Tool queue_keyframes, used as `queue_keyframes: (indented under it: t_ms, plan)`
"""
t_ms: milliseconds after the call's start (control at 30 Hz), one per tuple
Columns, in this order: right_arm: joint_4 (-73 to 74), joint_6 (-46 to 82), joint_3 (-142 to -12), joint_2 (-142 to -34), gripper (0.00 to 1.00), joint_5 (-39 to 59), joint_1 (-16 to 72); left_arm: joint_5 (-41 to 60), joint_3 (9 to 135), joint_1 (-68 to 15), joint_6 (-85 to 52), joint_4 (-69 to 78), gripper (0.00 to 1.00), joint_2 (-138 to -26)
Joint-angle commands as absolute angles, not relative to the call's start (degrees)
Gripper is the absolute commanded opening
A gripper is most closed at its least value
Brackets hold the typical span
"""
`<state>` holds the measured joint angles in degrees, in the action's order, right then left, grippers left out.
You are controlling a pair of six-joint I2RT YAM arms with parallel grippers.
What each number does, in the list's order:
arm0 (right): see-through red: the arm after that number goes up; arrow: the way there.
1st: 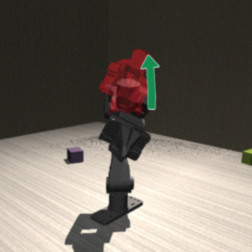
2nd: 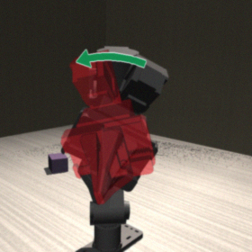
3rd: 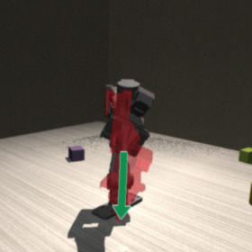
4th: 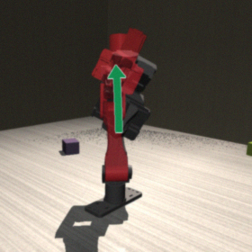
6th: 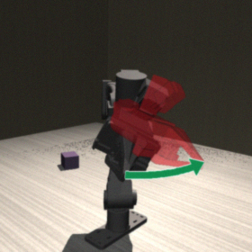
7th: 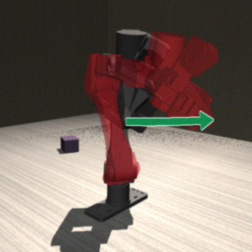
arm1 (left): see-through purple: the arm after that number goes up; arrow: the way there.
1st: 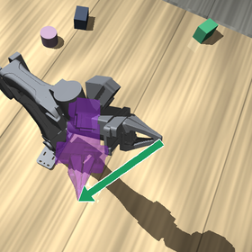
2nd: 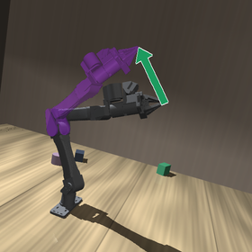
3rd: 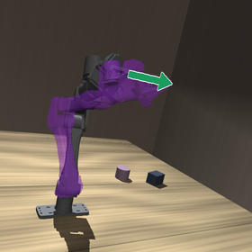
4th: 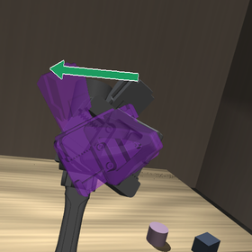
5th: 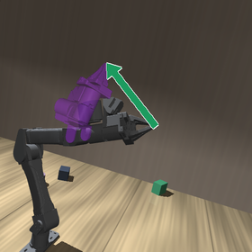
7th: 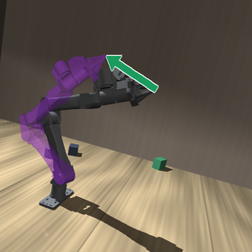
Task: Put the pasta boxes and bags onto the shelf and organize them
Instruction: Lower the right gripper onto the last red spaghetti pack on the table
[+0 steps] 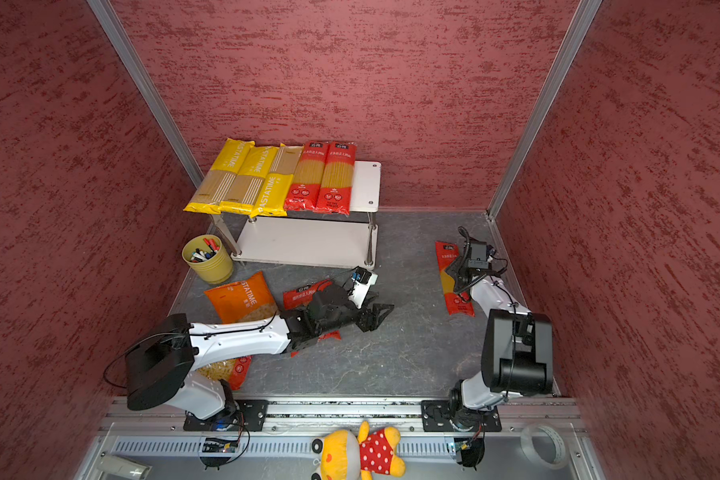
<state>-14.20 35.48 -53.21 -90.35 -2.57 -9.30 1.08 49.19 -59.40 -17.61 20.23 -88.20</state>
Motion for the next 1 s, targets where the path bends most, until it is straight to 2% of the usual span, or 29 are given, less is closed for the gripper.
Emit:
queue_keyframes:
  t_ms: [0, 133, 300, 667, 800, 967]
  plan:
    - [-11.4, 34.2, -57.1, -94.5, 0.68, -0.1, -11.0, 2.2, 49.1, -58.9, -19.0, 21.0, 0.68, -89.1]
    - [-11.8, 33.7, -58.7, -98.2, 0.68, 0.9, -11.3, 2.4, 48.5, -58.6, -19.4, 21.4, 0.68, -88.7]
    - [-9.8, 35.5, -55.1, -98.3, 0.62, 6.1, -10.9, 2.7, 48.3, -58.0, -19.8, 21.4, 0.68, -88.8]
    - [-10.0, 36.8, -45.3, -89.8, 0.59, 8.9, -3.1, 4.5, 50.0, -57.4, -20.2, 21.2, 0.68, -90.3]
    - [-13.3, 34.9, -47.3, -86.7, 0.62, 9.6, -4.5, 4.5, 50.0, -57.4, -20.4, 20.7, 0.68, -90.2]
    - [-9.5, 36.6, -46.0, -88.7, 0.62, 16.2, -12.5, 4.6, 50.0, -57.5, -20.9, 20.6, 0.68, -90.1]
